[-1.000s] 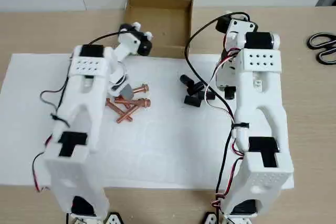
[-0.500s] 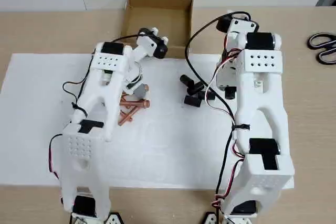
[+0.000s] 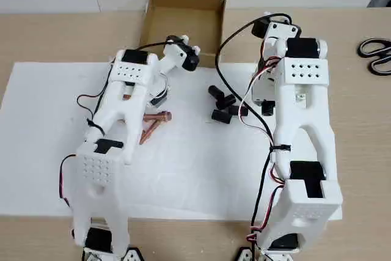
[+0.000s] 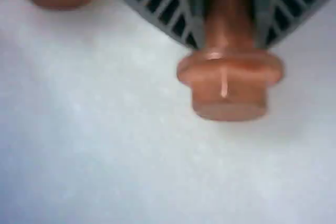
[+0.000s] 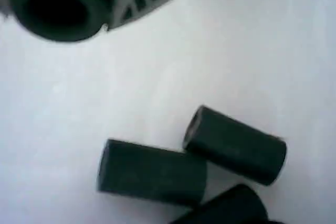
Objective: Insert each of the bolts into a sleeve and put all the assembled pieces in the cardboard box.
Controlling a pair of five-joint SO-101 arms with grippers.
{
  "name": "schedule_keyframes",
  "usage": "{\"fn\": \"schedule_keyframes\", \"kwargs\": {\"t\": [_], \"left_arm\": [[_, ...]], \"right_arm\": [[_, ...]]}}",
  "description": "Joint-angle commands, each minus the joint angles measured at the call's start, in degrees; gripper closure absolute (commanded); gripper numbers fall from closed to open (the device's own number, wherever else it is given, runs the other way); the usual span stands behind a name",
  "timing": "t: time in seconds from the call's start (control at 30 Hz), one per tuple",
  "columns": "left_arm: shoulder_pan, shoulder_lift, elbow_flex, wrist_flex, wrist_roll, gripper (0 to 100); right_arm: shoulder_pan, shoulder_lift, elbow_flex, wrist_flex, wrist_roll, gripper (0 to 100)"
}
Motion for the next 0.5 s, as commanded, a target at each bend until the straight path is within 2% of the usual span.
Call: {"fn": "schedule_keyframes", "kwargs": {"t": [0.0, 0.13, 0.17, 0.37, 0.47], "left_arm": [[0.7, -1.0, -9.1, 6.2, 0.2, 99], [2.2, -1.0, -23.2, 16.0, 0.5, 99], [2.3, -1.0, -25.6, 15.8, 2.0, 99], [0.5, -7.7, -34.1, 15.8, 16.0, 99], [-1.2, -16.2, -33.9, 15.8, 28.0, 99]], "right_arm": [[0.7, -4.1, -0.4, 0.0, 0.6, 99.5], [0.7, -4.2, -0.4, 0.0, 0.6, 99.5], [0.7, -4.2, -0.4, 0.0, 0.6, 99.5], [0.2, -10.8, -0.4, 0.0, 0.6, 99.5], [0.2, -19.6, -0.4, 0.0, 0.6, 99.5]]}}
